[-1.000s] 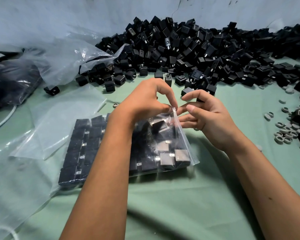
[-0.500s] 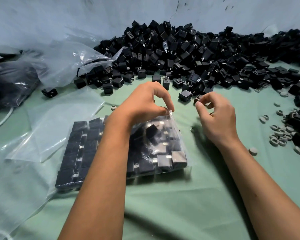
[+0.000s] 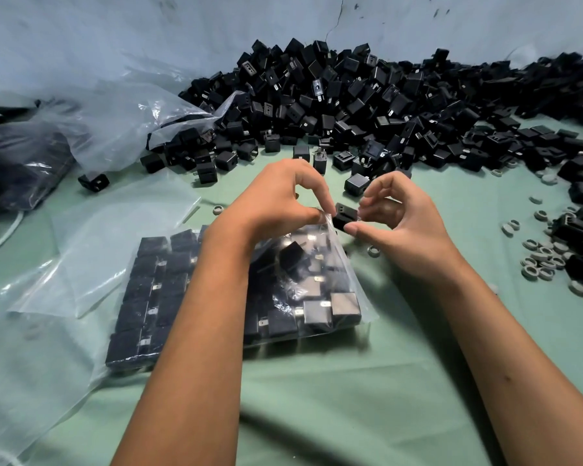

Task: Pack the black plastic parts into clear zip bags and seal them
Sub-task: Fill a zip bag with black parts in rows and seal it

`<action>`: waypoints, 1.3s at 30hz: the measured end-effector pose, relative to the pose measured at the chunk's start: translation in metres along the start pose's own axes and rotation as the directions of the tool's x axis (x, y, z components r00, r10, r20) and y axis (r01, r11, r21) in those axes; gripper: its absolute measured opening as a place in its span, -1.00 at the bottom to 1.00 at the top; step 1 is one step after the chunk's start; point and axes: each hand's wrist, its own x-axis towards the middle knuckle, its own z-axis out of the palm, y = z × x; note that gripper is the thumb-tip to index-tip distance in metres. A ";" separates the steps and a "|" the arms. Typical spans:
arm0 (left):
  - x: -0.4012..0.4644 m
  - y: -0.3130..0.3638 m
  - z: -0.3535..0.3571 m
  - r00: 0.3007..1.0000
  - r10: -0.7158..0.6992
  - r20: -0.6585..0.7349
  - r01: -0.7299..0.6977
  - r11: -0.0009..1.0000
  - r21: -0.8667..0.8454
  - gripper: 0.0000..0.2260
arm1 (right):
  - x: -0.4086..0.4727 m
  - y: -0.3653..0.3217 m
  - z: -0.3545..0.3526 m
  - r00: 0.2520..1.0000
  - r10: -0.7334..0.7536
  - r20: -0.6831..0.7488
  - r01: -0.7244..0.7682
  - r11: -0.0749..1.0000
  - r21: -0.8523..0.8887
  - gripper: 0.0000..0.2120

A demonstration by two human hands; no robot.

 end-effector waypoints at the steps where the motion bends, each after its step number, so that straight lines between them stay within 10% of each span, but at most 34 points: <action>1: 0.000 0.000 0.000 1.000 0.004 -0.003 -0.004 1.000 0.002 -0.82 | -0.001 -0.001 0.000 0.998 -0.004 0.058 -0.001 0.997 0.077 -0.53; 16: 0.001 -0.002 -0.002 0.999 0.037 -0.029 -0.037 0.999 0.014 -0.83 | -0.007 -0.010 0.009 0.949 -0.180 0.260 0.169 0.983 0.065 -0.74; 21: -0.001 -0.006 -0.004 0.999 0.023 -0.034 -0.024 0.999 -0.030 -0.81 | -0.004 -0.009 0.005 0.987 -0.105 0.119 0.107 0.994 -0.015 -0.88; 31: -0.011 -0.041 -0.036 0.859 -0.170 -0.482 0.085 0.977 -0.194 -0.65 | -0.005 -0.016 0.007 0.986 0.042 0.160 -0.046 0.999 0.021 -0.76; 39: -0.011 -0.035 -0.033 0.847 -0.176 -0.501 0.088 0.977 -0.194 -0.68 | -0.010 -0.019 0.009 0.951 0.077 0.300 -0.109 0.990 0.091 -0.74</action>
